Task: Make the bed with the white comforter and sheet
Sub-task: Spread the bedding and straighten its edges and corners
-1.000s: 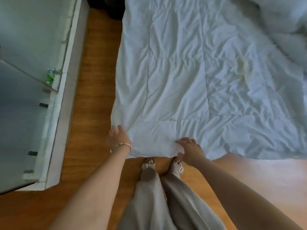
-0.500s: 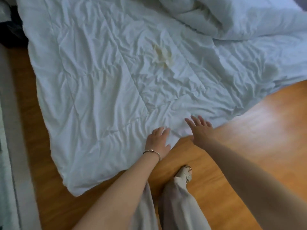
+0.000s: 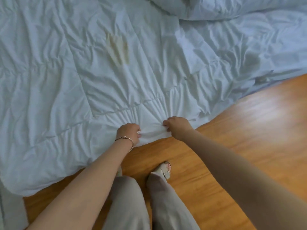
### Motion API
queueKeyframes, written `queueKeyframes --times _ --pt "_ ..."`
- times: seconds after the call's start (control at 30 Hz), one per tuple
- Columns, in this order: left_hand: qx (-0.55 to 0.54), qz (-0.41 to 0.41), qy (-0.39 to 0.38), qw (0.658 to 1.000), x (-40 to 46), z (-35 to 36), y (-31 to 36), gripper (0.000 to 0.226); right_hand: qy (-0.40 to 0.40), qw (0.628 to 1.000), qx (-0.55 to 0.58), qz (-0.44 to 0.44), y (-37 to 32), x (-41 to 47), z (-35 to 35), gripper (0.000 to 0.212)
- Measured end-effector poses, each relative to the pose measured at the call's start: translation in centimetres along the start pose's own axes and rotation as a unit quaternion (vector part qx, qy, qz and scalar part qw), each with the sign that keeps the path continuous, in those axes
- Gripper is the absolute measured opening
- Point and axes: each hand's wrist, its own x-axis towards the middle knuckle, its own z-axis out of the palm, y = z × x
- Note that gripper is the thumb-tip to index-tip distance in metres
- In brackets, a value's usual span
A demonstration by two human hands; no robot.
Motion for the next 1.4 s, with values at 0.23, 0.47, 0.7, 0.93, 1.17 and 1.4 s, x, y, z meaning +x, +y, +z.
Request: queueKeyframes --times 0.23,0.47,0.7,0.93,1.17,1.4 --pt "-0.075 -0.006 0.021 0.997 1.8 -5.2 6.5 0.033 0.116 0.988 -0.082 0.063 7.7 -1.8 -3.5 0.068" --pt "-0.097 0.214 0.128 0.963 11.4 -11.1 24.5 0.077 0.022 0.967 -0.186 0.174 26.7 -4.1 -10.1 0.103" --pt "0.015 0.182 0.070 0.981 16.3 -13.1 37.9 0.109 0.149 0.972 -0.120 0.138 35.6 -6.3 -11.1 0.036" --pt "0.084 0.208 -0.148 0.963 18.6 -18.9 42.9 0.034 0.022 0.993 0.104 0.053 41.3 -5.6 -14.4 0.028" --pt "-0.055 0.157 0.003 0.986 23.2 -20.8 54.9 0.049 0.022 0.988 -0.001 0.155 56.8 -11.2 -16.1 0.077" --pt "0.002 0.116 0.020 0.993 24.0 -17.9 70.2 0.090 -0.021 0.985 -0.083 0.149 72.6 -16.9 -17.9 0.091"
